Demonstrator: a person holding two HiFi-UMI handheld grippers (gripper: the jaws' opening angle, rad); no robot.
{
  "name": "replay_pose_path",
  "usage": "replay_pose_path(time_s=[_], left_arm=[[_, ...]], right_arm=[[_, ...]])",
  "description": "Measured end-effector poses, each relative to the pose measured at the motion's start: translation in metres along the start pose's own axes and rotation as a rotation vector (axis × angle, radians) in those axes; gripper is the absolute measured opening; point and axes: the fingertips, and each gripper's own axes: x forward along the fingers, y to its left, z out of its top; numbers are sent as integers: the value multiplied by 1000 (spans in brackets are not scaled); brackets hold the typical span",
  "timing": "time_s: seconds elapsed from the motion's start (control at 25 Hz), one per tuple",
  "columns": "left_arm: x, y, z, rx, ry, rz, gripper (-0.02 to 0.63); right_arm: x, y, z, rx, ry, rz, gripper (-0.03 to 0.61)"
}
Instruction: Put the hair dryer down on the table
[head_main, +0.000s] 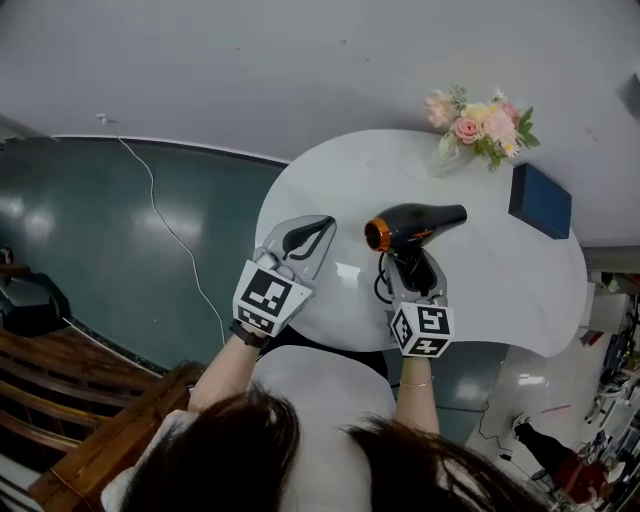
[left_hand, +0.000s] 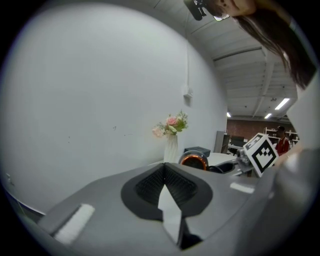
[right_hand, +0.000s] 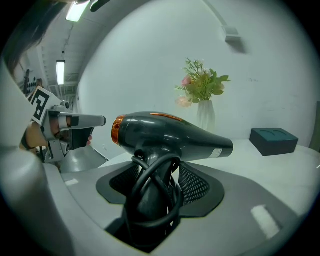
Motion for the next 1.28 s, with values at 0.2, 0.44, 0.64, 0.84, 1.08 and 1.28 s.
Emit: replay_pose_path(time_s=[0.2, 0.44, 0.64, 0.84, 1.08, 1.28], left_arm=[[0, -1, -15, -19, 18, -3, 58], [3, -2, -29, -42, 34, -5, 58], [4, 1, -40, -51, 53, -2, 58], [9, 3, -48, -68, 60, 0, 58], [14, 4, -55, -76, 74, -5, 58], [18, 4, -59, -79, 81, -3, 58]], right_arm=[[13, 8, -18, -27, 39, 1, 245], [25, 10, -35, -28, 71, -2, 245], [36, 10, -45, -48, 98, -10, 245], [45, 13, -58, -70, 137, -11, 245], [52, 14, -67, -133, 168, -16, 244], [54, 12, -70, -148, 188, -24, 244]])
